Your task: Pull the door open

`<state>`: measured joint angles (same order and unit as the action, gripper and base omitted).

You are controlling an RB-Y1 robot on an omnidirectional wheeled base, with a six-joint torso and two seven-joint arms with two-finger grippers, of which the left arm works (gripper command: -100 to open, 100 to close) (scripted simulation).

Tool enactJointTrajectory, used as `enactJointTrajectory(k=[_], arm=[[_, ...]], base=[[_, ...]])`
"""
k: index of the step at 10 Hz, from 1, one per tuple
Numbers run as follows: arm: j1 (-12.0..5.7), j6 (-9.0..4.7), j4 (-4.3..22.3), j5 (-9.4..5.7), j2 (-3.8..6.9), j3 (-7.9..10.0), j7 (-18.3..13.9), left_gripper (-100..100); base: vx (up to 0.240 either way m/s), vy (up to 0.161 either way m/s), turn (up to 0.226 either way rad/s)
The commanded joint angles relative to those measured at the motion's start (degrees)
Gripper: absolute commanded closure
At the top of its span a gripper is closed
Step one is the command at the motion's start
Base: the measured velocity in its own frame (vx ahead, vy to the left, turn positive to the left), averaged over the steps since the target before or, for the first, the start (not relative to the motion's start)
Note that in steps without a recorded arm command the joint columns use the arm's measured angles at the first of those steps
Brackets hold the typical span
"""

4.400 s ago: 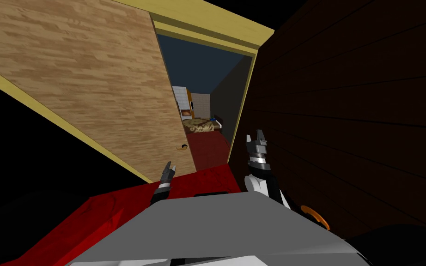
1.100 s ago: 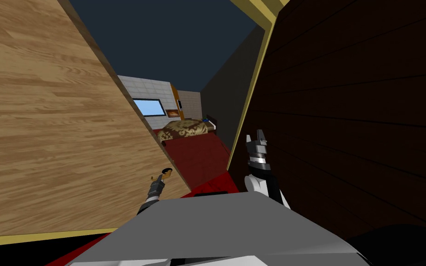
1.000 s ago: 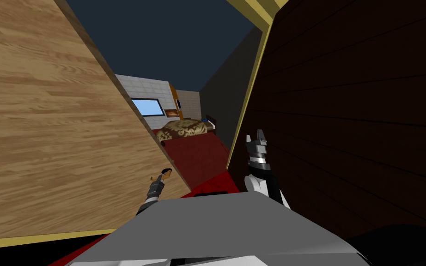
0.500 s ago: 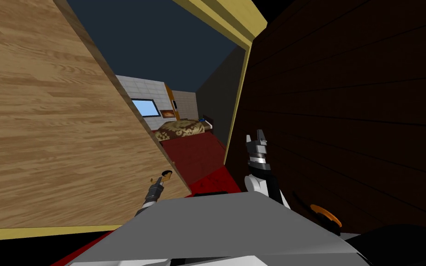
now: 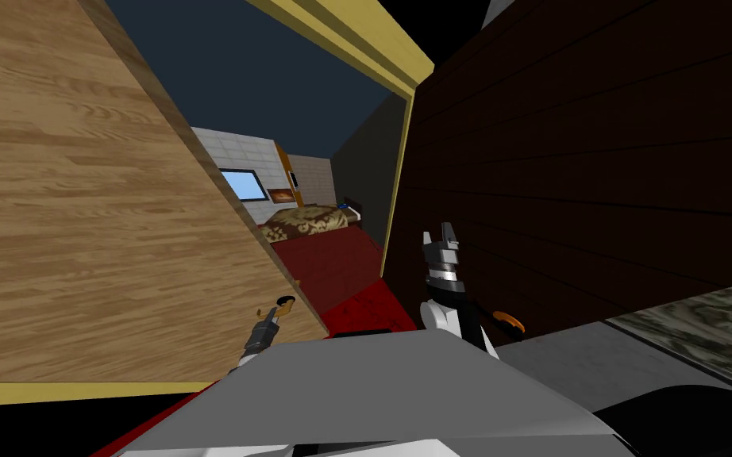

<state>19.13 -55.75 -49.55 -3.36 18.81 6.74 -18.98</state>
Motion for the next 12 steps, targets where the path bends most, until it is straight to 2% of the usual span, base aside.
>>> enactJointTrajectory(k=[1, 7, 8, 9, 12], arm=[[0.47, -1.65, 0.8, 0.36, 0.43, -0.53, -0.6, 100], [2.91, -6.82, 2.3, 1.53, 2.58, -2.17, -3.1, 100], [2.54, -5.89, 2.0, 1.44, 2.26, -2.02, -2.7, 100], [1.49, -5.39, 2.5, 1.11, 2.42, -3.18, -2.5, 100], [-1.01, -4.34, 3.3, 0.28, 2.88, -5.21, -2.0, 100]], base=[[-0.177, 0.022, -0.106], [-0.206, 0.031, -0.128], [-0.095, 0.009, -0.021], [-0.146, 0.008, -0.029], [-0.228, 0.020, -0.046]])
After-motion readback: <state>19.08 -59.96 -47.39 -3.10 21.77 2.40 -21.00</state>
